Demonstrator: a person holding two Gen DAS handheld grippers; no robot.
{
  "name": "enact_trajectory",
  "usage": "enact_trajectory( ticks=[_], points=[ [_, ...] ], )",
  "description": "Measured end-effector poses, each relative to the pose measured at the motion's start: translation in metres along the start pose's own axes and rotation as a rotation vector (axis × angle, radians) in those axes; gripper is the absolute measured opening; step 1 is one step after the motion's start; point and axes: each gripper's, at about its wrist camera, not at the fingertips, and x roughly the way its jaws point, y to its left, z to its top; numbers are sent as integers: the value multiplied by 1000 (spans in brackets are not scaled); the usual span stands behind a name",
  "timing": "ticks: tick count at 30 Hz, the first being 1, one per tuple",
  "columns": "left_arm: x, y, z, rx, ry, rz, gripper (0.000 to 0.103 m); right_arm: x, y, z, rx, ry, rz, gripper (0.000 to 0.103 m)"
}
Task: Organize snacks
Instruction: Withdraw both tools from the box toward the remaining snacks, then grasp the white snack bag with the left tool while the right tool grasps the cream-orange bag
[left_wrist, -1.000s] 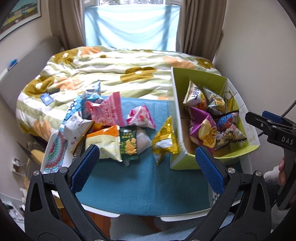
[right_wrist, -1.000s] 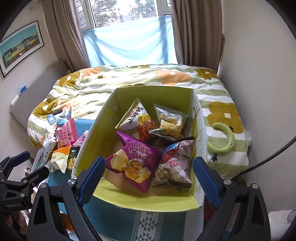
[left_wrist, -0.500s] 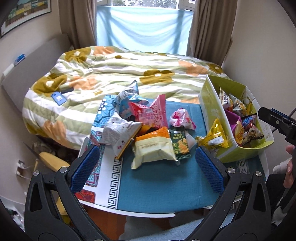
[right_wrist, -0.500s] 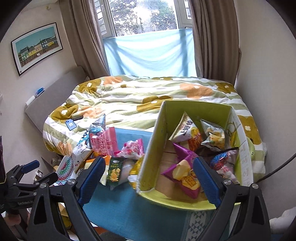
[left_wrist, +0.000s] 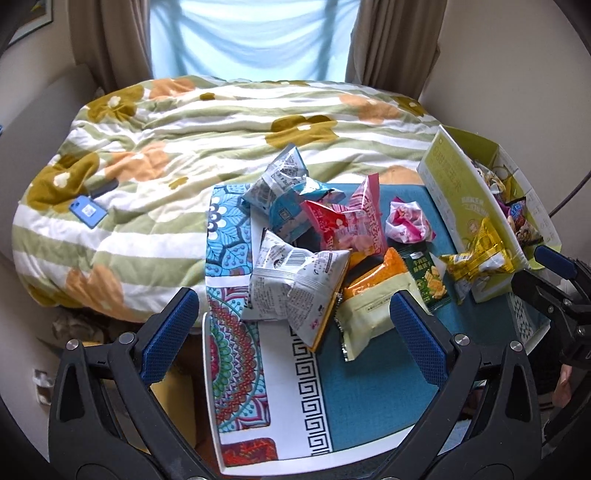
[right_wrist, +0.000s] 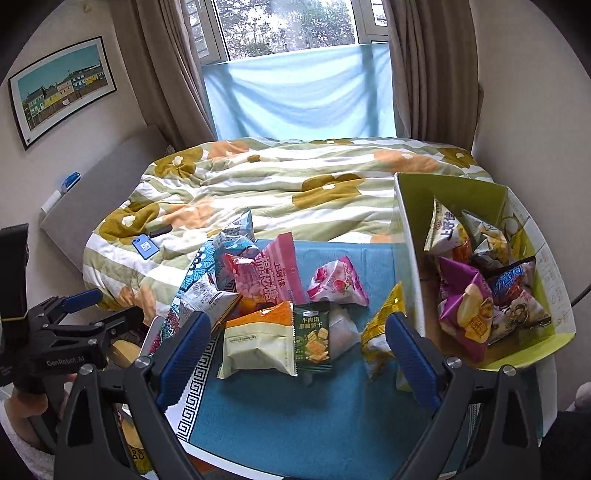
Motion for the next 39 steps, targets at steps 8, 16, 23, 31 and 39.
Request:
enact_trajectory(
  ticks=[8, 16, 23, 31, 39],
  points=[
    [73, 22, 14, 112, 130, -134, 102, 54, 33, -17, -10, 69, -82, 94],
    [134, 22, 15, 135, 220, -228, 102, 102, 51, -32, -24, 160, -100, 94],
    [159, 21, 12, 132, 269, -285, 102, 135, 66, -42, -87, 191, -96, 94],
    [162, 30, 5, 133, 284, -344, 93, 155, 81, -44, -156, 191, -134, 94],
    [150, 41, -1, 137, 272, -332, 84, 166, 88, -51, -219, 185, -203, 94]
  ],
)
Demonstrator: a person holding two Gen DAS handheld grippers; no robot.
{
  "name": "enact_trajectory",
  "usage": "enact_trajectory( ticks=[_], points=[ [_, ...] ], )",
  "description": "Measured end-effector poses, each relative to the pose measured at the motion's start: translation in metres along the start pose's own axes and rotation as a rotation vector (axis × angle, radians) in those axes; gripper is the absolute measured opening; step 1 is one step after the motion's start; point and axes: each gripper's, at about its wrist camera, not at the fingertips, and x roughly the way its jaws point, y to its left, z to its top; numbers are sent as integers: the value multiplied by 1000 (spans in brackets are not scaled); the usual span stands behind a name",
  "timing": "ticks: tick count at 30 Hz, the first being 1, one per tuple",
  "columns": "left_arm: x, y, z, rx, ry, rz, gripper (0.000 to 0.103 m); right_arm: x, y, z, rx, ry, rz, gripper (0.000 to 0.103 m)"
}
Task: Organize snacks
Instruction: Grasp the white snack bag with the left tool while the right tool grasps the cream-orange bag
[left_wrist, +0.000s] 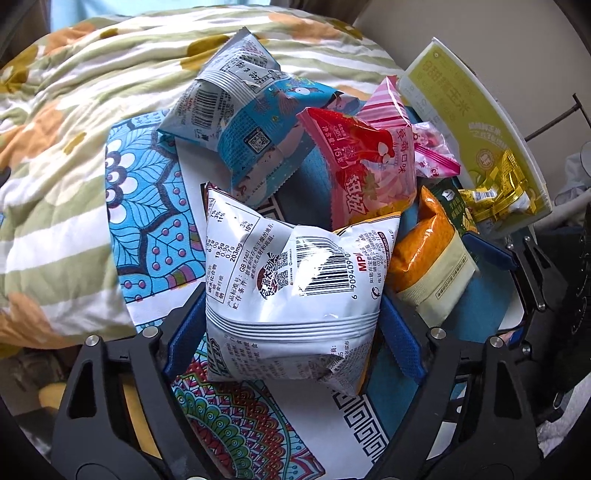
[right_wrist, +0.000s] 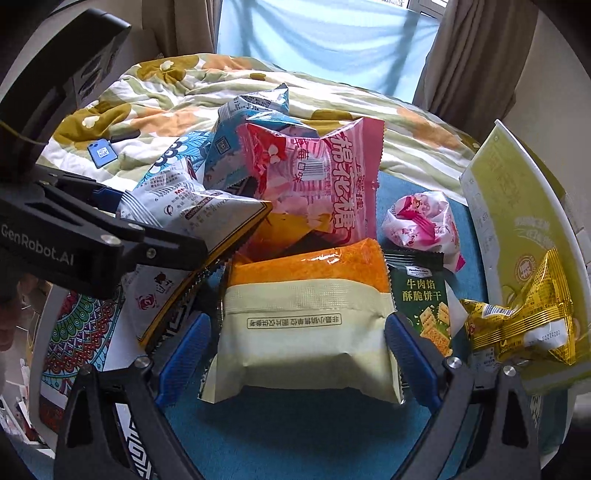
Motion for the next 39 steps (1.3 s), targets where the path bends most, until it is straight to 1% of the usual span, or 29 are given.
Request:
enact_trajectory(
  ticks=[4, 7, 10, 13, 21, 22, 25, 29, 32, 39],
  points=[
    [-7, 6, -10, -26, -6, 21, 84, 7, 3, 0, -10, 9, -51, 94],
    [-11, 7, -15, -42, -9, 24, 84, 11, 8, -1, -33, -2, -81, 94],
    [-12, 4, -19, -37, -9, 40, 84, 16, 13, 1, -62, -3, -110, 95],
    [-11, -2, -21, -24, -8, 52, 84, 18, 14, 3, -57, -17, -114, 96],
    [-12, 0, -22, -44, -6, 43, 84, 19, 14, 3, -61, -48, -103, 95],
    [-12, 0, -23, -45, -6, 44, 84, 19, 14, 3, -57, -49, -100, 93],
    [-11, -1, -23, -46, -4, 47, 84, 17, 14, 0, -59, -53, -88, 79],
    [-15, -3, -25, -55, -10, 51, 84, 13, 17, -2, -78, -62, -84, 72],
    [-23, -3, -26, -61, -25, 56, 84, 9, 15, -3, -63, -68, -49, 70],
    [-53, -13, -21, -72, -79, 69, 84, -11, 11, -1, -44, -97, -34, 69]
  ],
)
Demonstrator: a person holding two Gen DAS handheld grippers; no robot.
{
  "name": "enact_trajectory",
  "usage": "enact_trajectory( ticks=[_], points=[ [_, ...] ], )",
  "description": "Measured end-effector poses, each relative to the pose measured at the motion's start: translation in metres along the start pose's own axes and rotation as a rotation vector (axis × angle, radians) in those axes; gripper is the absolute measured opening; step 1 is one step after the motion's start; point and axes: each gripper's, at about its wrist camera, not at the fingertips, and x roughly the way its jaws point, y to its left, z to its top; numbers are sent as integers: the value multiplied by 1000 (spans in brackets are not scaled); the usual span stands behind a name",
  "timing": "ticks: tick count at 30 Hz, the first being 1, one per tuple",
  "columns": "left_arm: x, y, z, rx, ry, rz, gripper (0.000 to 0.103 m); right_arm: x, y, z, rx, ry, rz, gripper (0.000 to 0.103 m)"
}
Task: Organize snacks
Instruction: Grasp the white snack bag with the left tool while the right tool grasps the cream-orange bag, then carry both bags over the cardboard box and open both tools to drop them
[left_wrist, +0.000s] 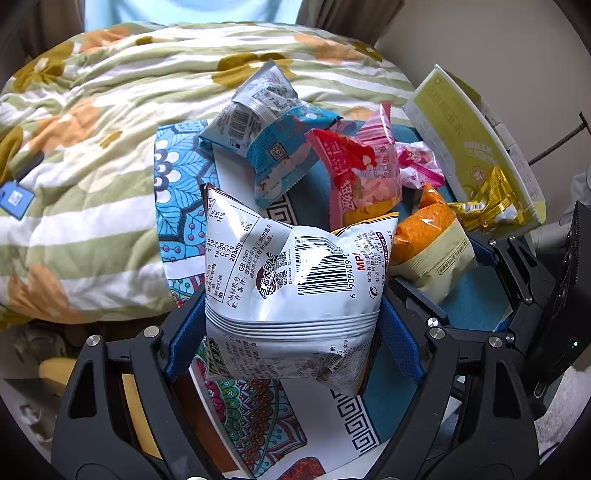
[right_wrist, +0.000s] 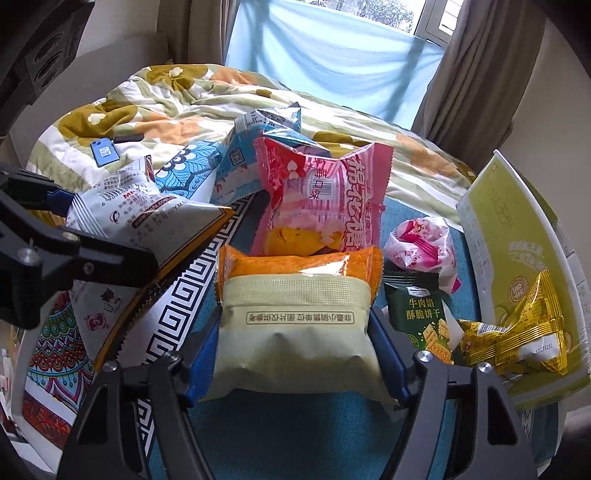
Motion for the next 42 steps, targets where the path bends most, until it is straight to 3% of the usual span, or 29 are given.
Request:
enact_trajectory(
  ticks=[11, 22, 27, 34, 42],
  points=[
    [-56, -52, 21, 5, -111, 29, 84, -62, -40, 15, 73, -80, 16, 70],
    [-83, -179, 67, 27, -264, 22, 84, -134, -154, 13, 173, -167, 58, 70],
    [-68, -250, 92, 58, -298, -6, 84, -147, -219, 4, 189, -178, 45, 70],
    [-21, -336, 116, 55, -286, -57, 84, -156, -307, -8, 216, -201, 5, 70],
    [40, -394, 125, 28, -262, -22, 84, -149, -383, -18, 230, -195, -7, 70]
  ],
)
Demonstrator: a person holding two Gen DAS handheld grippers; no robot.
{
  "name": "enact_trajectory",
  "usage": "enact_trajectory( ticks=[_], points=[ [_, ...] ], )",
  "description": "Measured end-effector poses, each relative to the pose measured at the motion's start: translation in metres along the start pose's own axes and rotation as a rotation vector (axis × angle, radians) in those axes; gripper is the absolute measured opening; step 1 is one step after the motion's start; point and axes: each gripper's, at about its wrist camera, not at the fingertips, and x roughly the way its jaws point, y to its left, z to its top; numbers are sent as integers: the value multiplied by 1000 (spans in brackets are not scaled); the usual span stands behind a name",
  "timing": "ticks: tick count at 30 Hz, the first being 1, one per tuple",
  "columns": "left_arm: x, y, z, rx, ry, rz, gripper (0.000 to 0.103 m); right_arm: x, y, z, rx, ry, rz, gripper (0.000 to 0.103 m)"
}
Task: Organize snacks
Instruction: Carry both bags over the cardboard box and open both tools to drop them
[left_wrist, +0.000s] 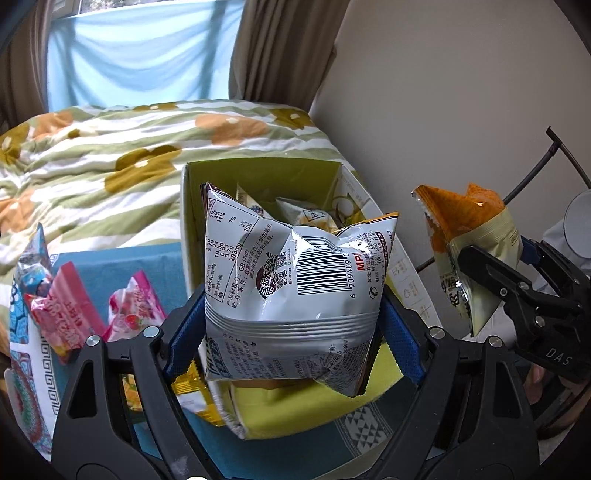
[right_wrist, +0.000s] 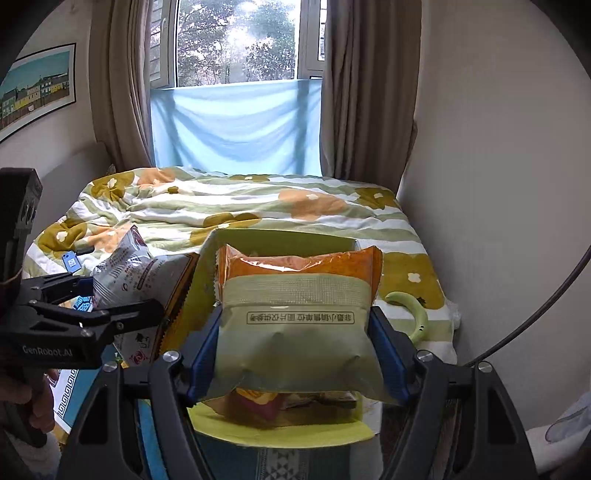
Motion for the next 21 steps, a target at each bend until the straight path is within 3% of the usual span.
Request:
enact_trajectory(
  ticks=[2, 6, 13, 21],
  points=[
    [12, -8, -2, 3, 6, 18, 84, 2, -13, -1, 6, 4, 9, 70],
    [25, -19, -11, 2, 7, 73, 103, 10, -32, -3, 24, 23, 26, 70],
    [24, -9, -31, -16, 51, 128, 102, 33, -51, -10, 56, 63, 76, 70],
    [-2, 6, -33, -41, 36, 166, 103, 56, -45, -11, 69, 118, 160, 70]
  ],
)
